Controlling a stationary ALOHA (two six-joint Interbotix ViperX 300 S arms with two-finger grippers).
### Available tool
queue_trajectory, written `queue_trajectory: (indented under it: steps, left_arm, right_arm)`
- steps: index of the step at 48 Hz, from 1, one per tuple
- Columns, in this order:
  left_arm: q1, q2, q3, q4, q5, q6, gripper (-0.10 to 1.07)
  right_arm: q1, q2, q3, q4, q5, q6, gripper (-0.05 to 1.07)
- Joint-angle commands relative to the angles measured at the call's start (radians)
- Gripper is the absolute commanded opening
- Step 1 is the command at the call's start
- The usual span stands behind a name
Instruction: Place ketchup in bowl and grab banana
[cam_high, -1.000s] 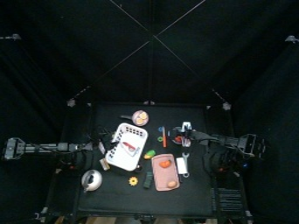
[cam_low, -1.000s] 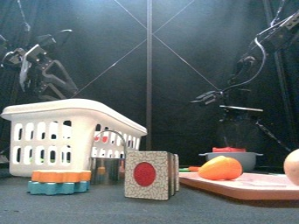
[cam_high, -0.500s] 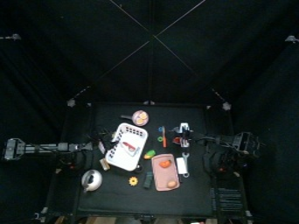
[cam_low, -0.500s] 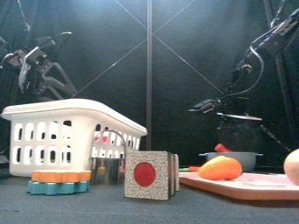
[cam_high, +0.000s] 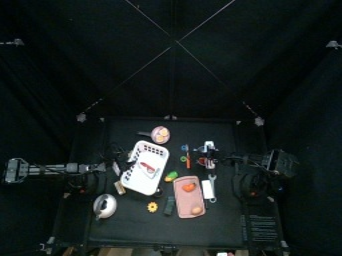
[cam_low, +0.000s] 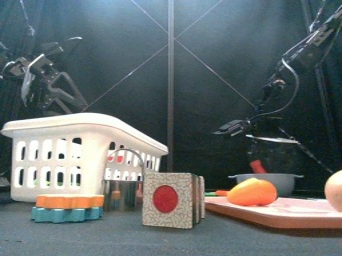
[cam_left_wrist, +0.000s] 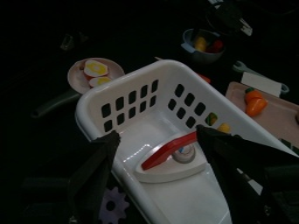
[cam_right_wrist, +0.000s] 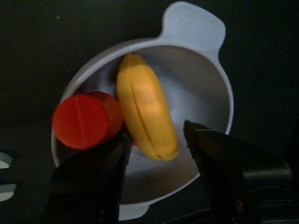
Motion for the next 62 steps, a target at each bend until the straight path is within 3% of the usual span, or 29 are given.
queue_trajectory:
  steps: [1,12,21,40,62]
  left_arm:
    - [0.003,0.002,-0.012,0.003,0.003,0.002,1.02]
    - [0.002,0.002,-0.012,0.003,0.003,0.002,1.02]
    - [0.003,0.002,-0.012,0.003,0.003,0.002,1.02]
    - [0.003,0.002,-0.012,0.003,0.000,0.002,1.02]
    - [0.002,0.002,-0.012,0.003,-0.008,0.002,1.02]
  right_arm:
    - [-0.003,0.002,-0.012,-0.002,-0.009,0.002,0.80]
    - [-0.011,0.006,-0.023,0.005,-0.002,0.006,0.67]
    - [-0.012,-0.048,-0.055,0.028,0.046,0.015,0.60]
    - [-0.012,-0.218,-0.044,0.133,0.077,0.023,0.60]
    - [-0.012,-0.275,0.008,0.252,-0.008,0.025,0.60]
